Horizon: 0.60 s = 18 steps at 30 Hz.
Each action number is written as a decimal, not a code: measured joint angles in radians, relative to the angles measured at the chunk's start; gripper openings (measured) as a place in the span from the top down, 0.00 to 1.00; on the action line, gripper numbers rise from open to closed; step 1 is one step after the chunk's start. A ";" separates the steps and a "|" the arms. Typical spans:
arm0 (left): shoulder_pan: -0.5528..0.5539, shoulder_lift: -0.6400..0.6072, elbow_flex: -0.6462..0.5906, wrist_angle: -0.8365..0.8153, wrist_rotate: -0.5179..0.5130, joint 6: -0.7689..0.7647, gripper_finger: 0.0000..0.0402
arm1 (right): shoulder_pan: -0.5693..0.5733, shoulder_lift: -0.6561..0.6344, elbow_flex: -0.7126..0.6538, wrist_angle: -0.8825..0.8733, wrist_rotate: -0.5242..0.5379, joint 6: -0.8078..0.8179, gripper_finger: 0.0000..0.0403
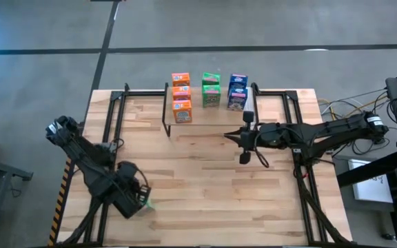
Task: Stack cereal on shelf
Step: Put the blue cereal box aligned with the other blue cereal box on the shelf
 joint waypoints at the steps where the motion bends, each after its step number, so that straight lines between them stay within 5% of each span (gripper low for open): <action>1: -0.010 -0.002 -0.013 0.000 0.011 -0.031 0.91 | 0.000 -0.010 0.000 -0.022 0.000 0.014 0.97; 7: -0.021 -0.004 -0.050 0.005 0.013 -0.075 0.80 | 0.000 -0.082 -0.036 -0.044 -0.007 0.042 0.97; 18: -0.021 -0.036 -0.175 -0.002 0.037 -0.113 0.41 | 0.000 -0.134 -0.067 -0.034 -0.008 0.037 0.97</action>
